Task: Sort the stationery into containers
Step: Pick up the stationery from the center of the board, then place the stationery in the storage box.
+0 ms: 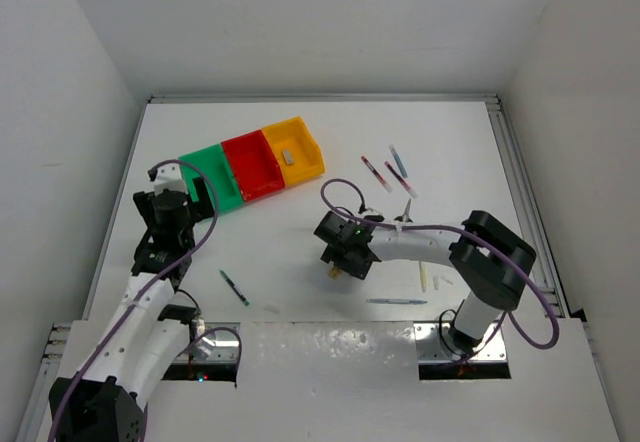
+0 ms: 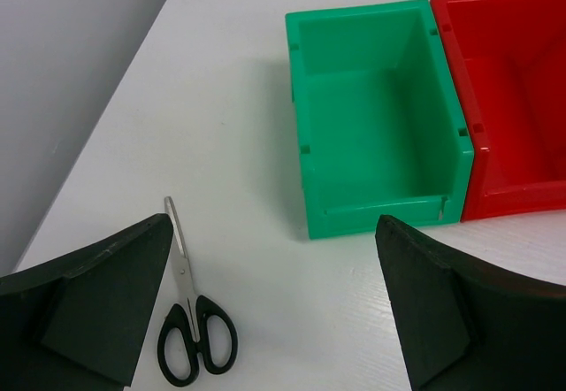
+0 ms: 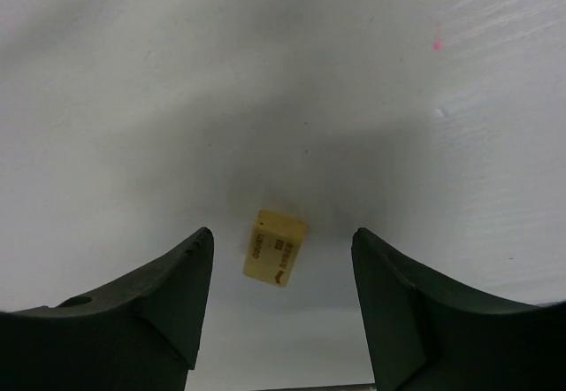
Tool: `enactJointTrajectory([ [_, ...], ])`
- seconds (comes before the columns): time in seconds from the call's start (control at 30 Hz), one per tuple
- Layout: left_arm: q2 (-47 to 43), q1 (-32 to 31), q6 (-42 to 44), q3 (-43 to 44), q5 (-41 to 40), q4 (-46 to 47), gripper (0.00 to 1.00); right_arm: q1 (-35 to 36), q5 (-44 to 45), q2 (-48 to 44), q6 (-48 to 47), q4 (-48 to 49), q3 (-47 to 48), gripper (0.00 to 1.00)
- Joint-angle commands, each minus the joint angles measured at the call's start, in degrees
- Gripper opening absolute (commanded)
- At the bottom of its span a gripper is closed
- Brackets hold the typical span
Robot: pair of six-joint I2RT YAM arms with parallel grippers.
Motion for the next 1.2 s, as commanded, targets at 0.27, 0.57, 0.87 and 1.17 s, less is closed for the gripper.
enactJointTrajectory([
  [0.27, -1.94, -0.7, 1.42, -1.94, -3.27, 2.81, 0.97, 0.13, -4.79, 4.08, 2.35, 2.98, 0.35, 0.35],
  [0.57, -2.21, -0.7, 1.51, -2.38, -4.32, 3.6, 0.97, 0.04, 2.23, 1.88, -8.51, 3.58, 3.4, 0.0],
  [0.87, -2.47, 1.49, 1.16, 0.43, -5.73, -1.84, 0.98, -5.66, -4.26, 16.01, -69.34, -0.71, 50.87, 0.0],
  [1.17, -0.28, 3.52, 0.63, 3.16, -4.85, -4.4, 0.97, -9.62, 0.73, 37.3, -88.7, 14.62, 73.48, 0.0],
])
